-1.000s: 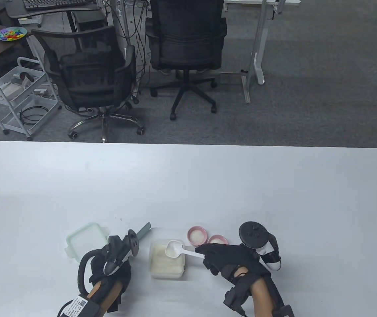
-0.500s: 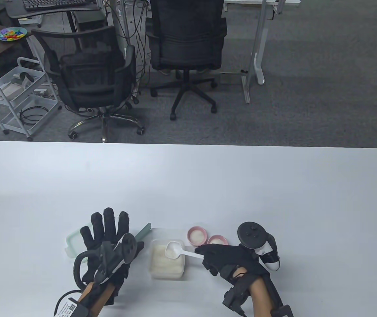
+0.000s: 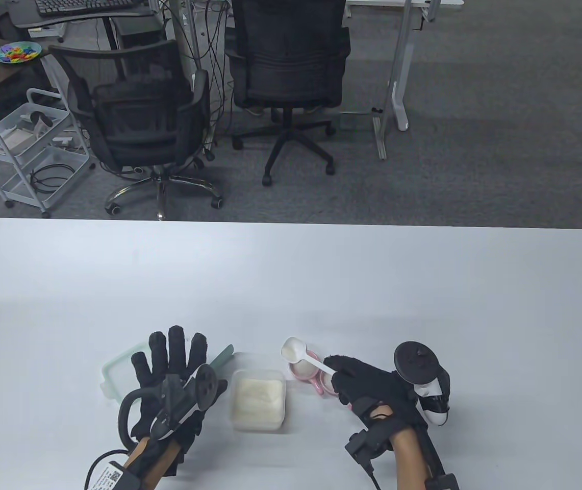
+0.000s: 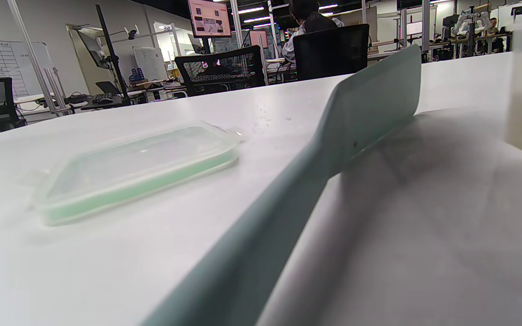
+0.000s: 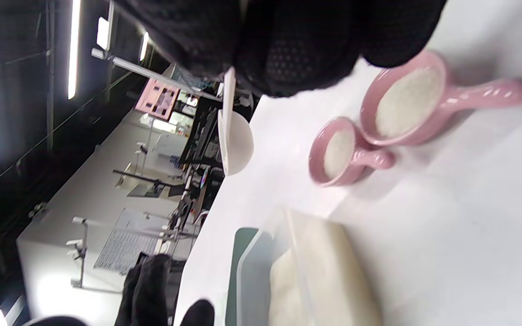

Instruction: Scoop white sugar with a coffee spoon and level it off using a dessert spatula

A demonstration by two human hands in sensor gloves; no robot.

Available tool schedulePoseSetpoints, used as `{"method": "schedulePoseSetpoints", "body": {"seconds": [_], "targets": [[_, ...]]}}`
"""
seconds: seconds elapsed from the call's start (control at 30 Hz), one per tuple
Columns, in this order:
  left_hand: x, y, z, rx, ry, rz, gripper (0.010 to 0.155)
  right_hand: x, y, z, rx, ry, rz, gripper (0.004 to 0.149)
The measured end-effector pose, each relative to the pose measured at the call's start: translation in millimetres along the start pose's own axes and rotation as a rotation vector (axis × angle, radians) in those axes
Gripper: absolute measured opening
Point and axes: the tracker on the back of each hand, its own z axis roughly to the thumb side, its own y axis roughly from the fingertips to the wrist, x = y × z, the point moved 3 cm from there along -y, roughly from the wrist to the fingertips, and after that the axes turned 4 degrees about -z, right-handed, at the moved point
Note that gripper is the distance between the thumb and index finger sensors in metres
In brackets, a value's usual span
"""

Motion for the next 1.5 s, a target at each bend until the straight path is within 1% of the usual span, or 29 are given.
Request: {"method": "schedulePoseSetpoints", "body": {"seconds": [0.13, 0.27, 0.4, 0.67, 0.87, 1.1, 1.37, 1.5], "targets": [[-0.6, -0.4, 0.4, -0.001, 0.002, 0.001, 0.094, -6.0, -1.5, -8.8, 0.059, 0.027, -0.037, 0.053], [-3.2, -0.1, 1.5, -0.006, -0.011, -0.019, 0.094, -7.6, -1.6, -11.9, 0.095, 0.102, -0.066, 0.052], [-3.3, 0.0, 2.1, -0.006, -0.014, -0.022, 0.094, -7.8, -1.2, -11.3, 0.127, 0.224, -0.097, 0.052], [-2.5, 1.0, 1.6, 0.004, -0.014, -0.038, 0.094, -3.1, -1.2, -9.1, 0.149, 0.335, -0.111, 0.049], [-3.2, 0.3, 1.9, 0.001, -0.018, -0.046, 0.093, -0.3, -1.4, -5.9, 0.146, 0.376, -0.104, 0.047], [-2.8, 0.2, 1.3, 0.004, -0.013, -0.052, 0.093, 0.5, -1.8, -6.2, 0.145, 0.379, -0.092, 0.046], [-2.4, -0.4, 0.0, 0.005, -0.002, -0.057, 0.093, -5.5, 2.4, -0.9, 0.094, 0.294, -0.136, 0.049], [-2.5, -0.6, -0.9, 0.008, -0.003, -0.064, 0.094, -6.4, 3.2, 0.4, 0.079, 0.271, -0.137, 0.049]]}}
